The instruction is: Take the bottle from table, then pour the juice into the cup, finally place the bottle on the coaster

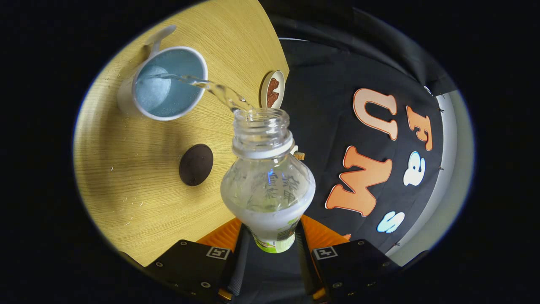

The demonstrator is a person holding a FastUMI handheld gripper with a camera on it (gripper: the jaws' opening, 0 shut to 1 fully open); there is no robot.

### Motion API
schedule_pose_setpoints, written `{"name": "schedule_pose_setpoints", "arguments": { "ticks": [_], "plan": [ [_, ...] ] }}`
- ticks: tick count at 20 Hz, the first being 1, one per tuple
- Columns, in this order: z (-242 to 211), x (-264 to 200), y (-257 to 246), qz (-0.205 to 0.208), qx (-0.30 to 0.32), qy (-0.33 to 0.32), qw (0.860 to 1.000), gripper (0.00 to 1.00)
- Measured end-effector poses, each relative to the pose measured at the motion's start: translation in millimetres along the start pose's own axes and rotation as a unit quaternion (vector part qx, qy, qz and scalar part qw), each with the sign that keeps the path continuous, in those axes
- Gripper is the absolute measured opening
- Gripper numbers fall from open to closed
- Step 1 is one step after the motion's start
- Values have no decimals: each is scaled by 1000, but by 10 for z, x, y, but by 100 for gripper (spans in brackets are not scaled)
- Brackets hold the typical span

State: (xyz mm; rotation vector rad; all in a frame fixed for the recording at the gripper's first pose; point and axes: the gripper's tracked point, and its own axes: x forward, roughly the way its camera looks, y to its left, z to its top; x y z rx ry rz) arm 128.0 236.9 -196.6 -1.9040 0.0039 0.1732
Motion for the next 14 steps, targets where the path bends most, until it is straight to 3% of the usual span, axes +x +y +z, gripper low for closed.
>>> {"name": "schedule_pose_setpoints", "arguments": {
  "ticks": [14],
  "plan": [
    [15,11,-49,0,-33,-13,999,57]
  ]
}}
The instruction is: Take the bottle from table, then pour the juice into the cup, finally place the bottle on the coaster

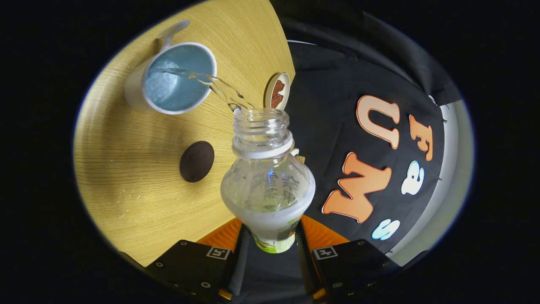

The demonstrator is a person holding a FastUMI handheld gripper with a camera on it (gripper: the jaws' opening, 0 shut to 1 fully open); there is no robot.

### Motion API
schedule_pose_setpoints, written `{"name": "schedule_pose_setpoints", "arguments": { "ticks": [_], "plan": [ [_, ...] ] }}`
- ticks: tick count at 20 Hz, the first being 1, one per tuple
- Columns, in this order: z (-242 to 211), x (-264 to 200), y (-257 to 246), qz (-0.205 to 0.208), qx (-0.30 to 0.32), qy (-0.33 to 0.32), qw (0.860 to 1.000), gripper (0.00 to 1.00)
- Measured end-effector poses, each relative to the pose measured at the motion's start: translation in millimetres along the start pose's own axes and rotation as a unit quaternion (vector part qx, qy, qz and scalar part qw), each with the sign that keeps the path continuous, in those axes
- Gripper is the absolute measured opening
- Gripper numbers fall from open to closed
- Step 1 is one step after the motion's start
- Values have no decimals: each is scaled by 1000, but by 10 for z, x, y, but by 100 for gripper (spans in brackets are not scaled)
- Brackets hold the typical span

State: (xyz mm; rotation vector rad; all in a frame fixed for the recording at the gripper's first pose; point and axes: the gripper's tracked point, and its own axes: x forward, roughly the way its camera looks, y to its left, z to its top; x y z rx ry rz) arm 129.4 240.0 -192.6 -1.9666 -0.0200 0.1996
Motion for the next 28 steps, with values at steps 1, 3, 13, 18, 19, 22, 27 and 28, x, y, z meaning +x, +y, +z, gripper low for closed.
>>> {"name": "schedule_pose_setpoints", "arguments": {
  "ticks": [1,3,13,18,19,22,27,28],
  "plan": [
    [4,-1,-7,0,-2,-1,1000,57],
    [1,7,-8,0,-7,-2,1000,57],
    [-21,25,-57,-2,-29,-1,1000,56],
    [-21,29,-139,-12,-43,-3,999,56],
    [-8,31,-148,-12,-44,-4,999,57],
    [14,47,-177,-14,-52,-6,999,57],
    [42,59,-234,-20,-70,-11,997,56],
    [43,49,-243,-21,-73,-11,997,56]
  ]
}}
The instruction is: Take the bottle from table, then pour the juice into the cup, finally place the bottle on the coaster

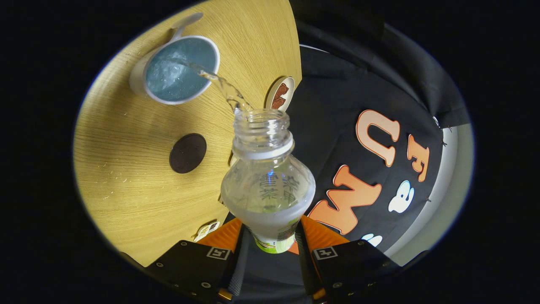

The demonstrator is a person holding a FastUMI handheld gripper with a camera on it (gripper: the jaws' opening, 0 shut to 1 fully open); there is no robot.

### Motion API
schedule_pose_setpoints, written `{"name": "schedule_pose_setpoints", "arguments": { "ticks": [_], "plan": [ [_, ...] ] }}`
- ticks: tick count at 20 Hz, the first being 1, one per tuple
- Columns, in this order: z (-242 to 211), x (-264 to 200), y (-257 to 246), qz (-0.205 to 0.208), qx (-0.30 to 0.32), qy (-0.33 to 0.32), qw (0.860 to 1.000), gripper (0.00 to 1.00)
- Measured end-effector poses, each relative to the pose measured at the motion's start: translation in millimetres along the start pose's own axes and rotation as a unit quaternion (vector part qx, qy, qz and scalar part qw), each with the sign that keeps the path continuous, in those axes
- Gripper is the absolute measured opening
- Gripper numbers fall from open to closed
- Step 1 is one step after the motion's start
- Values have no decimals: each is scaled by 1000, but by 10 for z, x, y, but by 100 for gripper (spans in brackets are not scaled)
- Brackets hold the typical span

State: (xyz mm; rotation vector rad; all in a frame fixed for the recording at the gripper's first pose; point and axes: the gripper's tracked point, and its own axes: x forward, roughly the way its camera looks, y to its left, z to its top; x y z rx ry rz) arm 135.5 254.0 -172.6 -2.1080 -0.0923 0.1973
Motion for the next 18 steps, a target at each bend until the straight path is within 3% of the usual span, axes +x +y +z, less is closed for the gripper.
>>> {"name": "schedule_pose_setpoints", "arguments": {
  "ticks": [18],
  "plan": [
    [130,50,-234,-20,-61,-19,998,56]
  ]
}}
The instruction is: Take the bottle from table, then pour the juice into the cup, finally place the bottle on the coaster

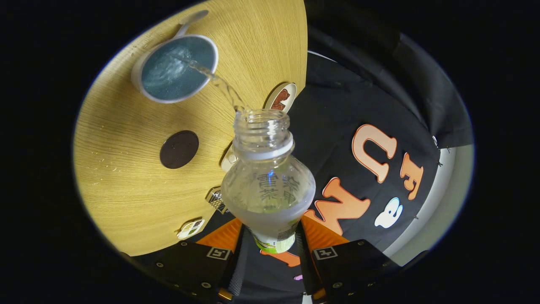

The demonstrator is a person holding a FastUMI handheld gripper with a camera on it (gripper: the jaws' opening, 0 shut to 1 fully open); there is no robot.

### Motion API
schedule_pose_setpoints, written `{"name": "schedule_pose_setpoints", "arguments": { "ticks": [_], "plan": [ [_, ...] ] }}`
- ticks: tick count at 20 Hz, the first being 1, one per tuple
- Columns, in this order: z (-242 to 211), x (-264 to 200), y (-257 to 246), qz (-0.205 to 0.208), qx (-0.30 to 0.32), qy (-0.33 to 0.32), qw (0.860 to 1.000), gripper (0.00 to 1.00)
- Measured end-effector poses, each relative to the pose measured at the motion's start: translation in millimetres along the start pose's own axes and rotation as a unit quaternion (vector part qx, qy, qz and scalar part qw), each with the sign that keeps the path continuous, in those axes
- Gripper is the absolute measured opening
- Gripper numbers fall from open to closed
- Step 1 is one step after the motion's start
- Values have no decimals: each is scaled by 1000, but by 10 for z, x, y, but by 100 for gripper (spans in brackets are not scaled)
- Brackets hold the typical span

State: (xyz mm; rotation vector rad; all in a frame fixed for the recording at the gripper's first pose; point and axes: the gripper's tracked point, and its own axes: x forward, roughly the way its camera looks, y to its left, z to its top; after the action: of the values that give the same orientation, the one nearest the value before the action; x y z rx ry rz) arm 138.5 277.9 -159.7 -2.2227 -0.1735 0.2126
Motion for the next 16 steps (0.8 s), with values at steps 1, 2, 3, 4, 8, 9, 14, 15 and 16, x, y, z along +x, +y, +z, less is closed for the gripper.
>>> {"name": "schedule_pose_setpoints", "arguments": {
  "ticks": [1,2,3,4,8,9,14,15,16],
  "plan": [
    [2,1,-12,-3,-3,-1,1000,56],
    [14,-13,-27,-4,-7,-3,1000,56],
    [13,-7,-39,-6,-12,-4,1000,56],
    [15,-2,-55,-7,-17,-7,1000,56],
    [56,11,-132,-18,-36,-18,999,56],
    [53,23,-154,-20,-39,-18,999,56],
    [105,32,-187,-26,-58,-24,998,56],
    [126,35,-162,-25,-62,-26,997,56],
    [127,26,-151,-25,-65,-27,997,56]
  ]
}}
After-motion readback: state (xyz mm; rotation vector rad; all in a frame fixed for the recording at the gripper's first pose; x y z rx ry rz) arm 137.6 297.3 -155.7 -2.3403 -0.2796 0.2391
